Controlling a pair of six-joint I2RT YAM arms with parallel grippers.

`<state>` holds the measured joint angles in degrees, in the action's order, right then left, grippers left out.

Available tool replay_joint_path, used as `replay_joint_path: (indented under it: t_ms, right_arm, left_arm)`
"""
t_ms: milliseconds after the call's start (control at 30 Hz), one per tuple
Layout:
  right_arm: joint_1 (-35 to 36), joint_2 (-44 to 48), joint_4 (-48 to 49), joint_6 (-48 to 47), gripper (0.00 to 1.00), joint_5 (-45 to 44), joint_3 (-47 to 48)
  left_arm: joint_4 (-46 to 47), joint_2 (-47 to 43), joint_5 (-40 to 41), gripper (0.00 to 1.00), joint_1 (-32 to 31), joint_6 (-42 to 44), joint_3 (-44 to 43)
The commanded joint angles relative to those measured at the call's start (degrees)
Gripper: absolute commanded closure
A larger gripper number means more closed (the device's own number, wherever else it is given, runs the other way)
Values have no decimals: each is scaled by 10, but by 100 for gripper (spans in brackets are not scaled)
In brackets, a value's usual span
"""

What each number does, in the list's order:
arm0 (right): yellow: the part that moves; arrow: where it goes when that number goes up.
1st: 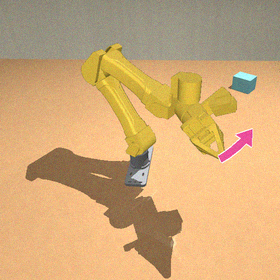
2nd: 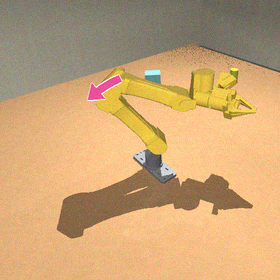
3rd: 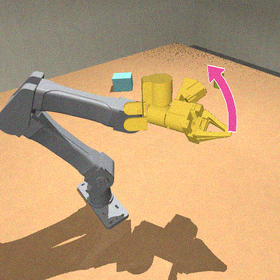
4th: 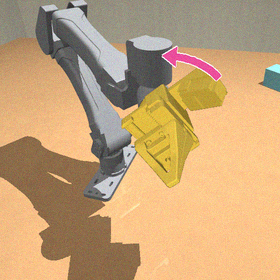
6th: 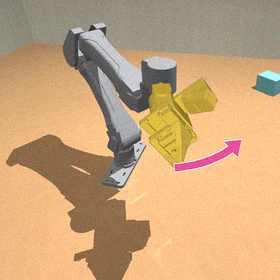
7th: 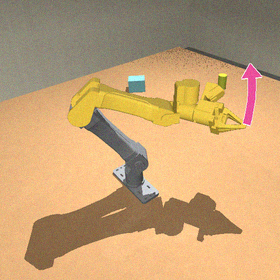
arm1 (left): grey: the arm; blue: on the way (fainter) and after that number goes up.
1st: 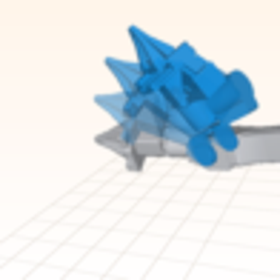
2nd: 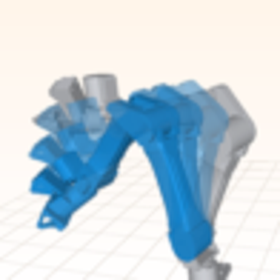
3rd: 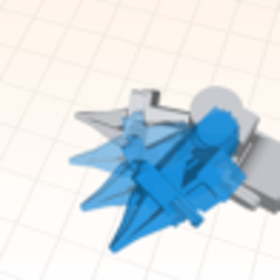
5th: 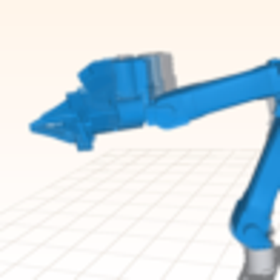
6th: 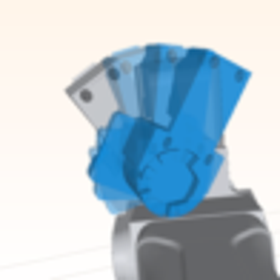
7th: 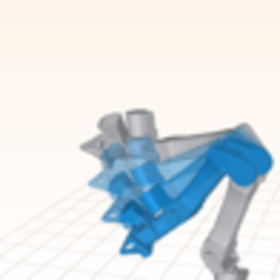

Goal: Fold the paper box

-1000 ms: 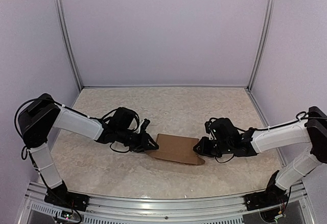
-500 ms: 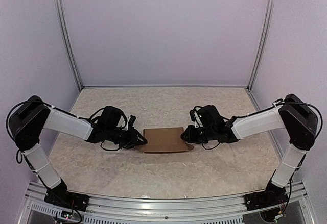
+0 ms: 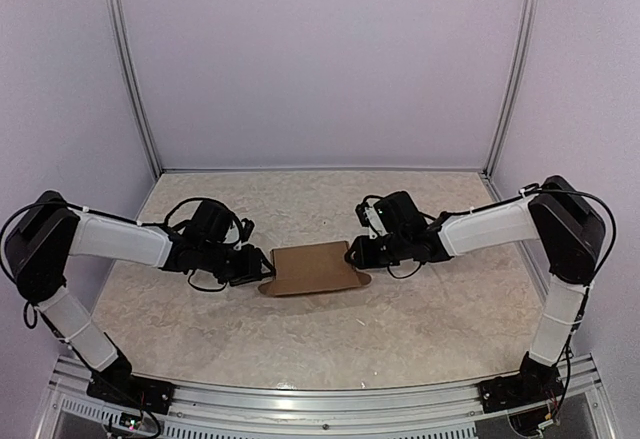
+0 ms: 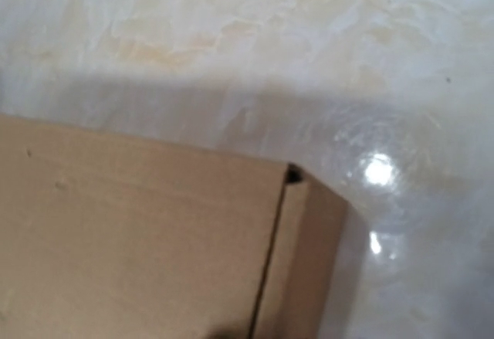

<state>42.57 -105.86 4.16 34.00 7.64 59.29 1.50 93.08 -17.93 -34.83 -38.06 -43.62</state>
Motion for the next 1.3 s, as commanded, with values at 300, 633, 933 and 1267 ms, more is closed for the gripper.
replay_joint_path:
  t_ms: [300,633,933,1267]
  right_arm:
    - [-7,88,-113,-99,67,-56,8]
    - [14,207,-46,-233,65,-38,-90]
    - [52,301,145,-404,63,23,-261]
    - [117,220,280,-500,63,-92,-320]
  left_arm:
    - [-200,-64,144,51,-18,121,-103]
    - [-228,-7,155,54,-71,192,-213]
    - [-229,71,137,58,-83,200,-267]
    - [-229,127,125,60,-89,187,-282]
